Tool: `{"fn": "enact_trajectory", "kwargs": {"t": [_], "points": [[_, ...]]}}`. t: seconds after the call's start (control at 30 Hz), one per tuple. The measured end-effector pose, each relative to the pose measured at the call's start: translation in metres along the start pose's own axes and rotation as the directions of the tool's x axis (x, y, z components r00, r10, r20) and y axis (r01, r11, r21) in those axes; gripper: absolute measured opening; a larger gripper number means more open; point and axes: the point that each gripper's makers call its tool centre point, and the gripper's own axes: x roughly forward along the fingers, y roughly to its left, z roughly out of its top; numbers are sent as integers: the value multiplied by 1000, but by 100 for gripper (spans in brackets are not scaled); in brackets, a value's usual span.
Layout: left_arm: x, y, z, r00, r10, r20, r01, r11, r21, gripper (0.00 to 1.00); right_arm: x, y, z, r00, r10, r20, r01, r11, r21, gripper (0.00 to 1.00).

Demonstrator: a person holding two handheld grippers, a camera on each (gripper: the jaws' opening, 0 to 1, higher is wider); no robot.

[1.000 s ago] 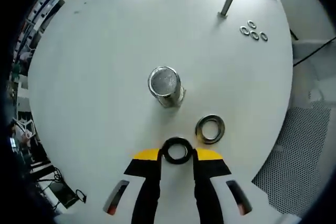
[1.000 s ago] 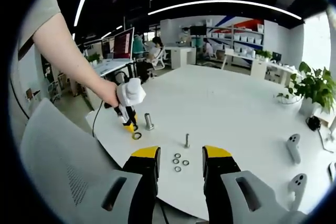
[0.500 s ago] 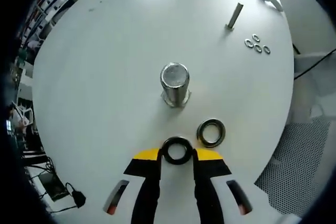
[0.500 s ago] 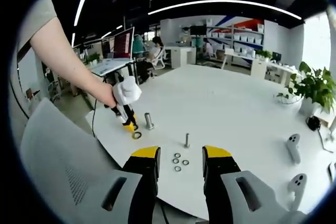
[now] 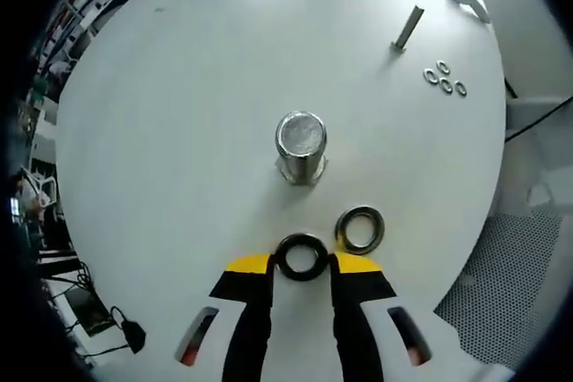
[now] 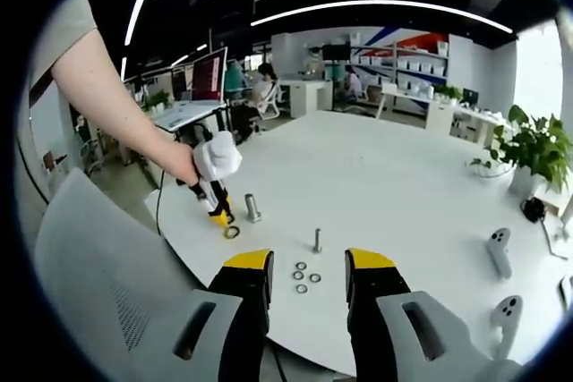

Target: Place the washer onto the threaded stud by aligning its center hole with the stud, sliding it down to the base, and recovering from edge contact or off-axis alignment until the washer reaches the visible bottom stop.

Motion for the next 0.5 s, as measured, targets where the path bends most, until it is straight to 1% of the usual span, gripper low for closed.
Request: {"fn": "enact_trajectory", "kwargs": {"t": [0.1,0.17,0.23,0.3,0.4,0.47,0.5], "points": [[1,1,-1,1000,-4,-6,4,1000,-10,23,0,0,0,1000,-2,1,2,1000,3,34],[1,1,-1,1000,1,-11,-1,1000,-2,22,0,-1,0,1000,-3,1,3,1000,3,34],[0,-2,-1,1000,13,-2,-13,1000,20,21,0,0,0,1000,-2,1,2,1000,3,34],[0,-1,-1,1000,20,11,-20,1000,9,21,0,0,-1,1000,-2,0,2,1000,2,34],[-1,0,-1,999,15,45,-15,1000,-2,20,-1,0,0,1000,-2,4,2,1000,3,34],[1,1,-1,999,12,46,-12,1000,-4,20,-1,0,1,1000,-1,5,1,1000,4,34],[1,1,-1,999,14,50,-15,1000,8,20,-1,0,0,1000,-1,3,1,1000,4,34]]}}
